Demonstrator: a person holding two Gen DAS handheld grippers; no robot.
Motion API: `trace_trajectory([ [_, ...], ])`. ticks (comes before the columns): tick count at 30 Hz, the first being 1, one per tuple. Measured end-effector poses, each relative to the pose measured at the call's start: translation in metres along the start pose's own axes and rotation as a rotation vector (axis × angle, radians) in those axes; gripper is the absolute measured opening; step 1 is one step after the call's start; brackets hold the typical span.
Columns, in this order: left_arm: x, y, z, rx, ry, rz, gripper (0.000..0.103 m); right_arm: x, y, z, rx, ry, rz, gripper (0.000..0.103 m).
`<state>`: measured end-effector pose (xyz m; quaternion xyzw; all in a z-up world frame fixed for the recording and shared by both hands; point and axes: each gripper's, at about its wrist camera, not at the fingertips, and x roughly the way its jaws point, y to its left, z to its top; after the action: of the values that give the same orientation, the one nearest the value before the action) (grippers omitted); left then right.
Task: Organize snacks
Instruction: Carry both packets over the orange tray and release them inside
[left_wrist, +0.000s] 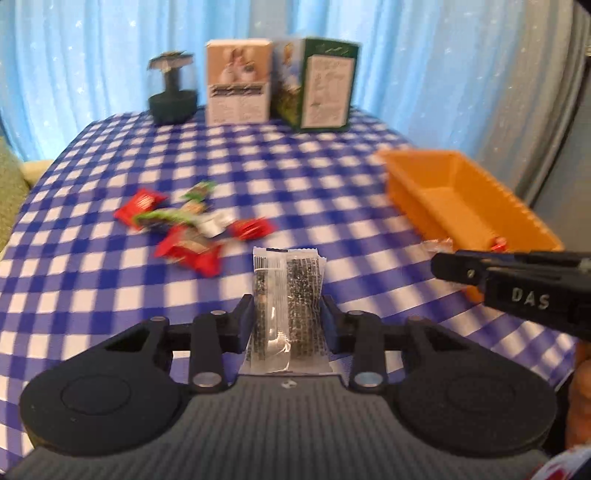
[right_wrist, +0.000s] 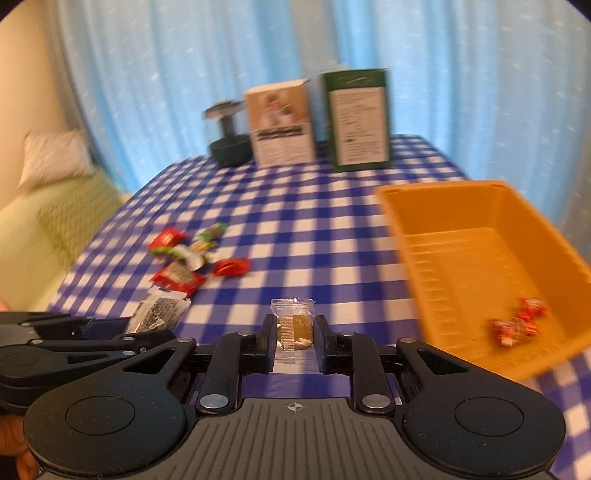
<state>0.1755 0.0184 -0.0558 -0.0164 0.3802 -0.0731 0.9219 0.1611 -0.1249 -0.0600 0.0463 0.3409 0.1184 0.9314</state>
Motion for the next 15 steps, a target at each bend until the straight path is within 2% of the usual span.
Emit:
trace_trajectory([
  [8, -0.001, -0.076, 0.034, 0.013, -0.024, -0.081, 0.034, -0.040, -0.057, 0.030, 0.065, -0.030, -0.062, 0.021],
  [15, 0.009, -0.123, 0.054, 0.046, -0.031, -0.119, 0.034, -0.050, -0.094, 0.046, 0.035, -0.035, -0.106, 0.022],
])
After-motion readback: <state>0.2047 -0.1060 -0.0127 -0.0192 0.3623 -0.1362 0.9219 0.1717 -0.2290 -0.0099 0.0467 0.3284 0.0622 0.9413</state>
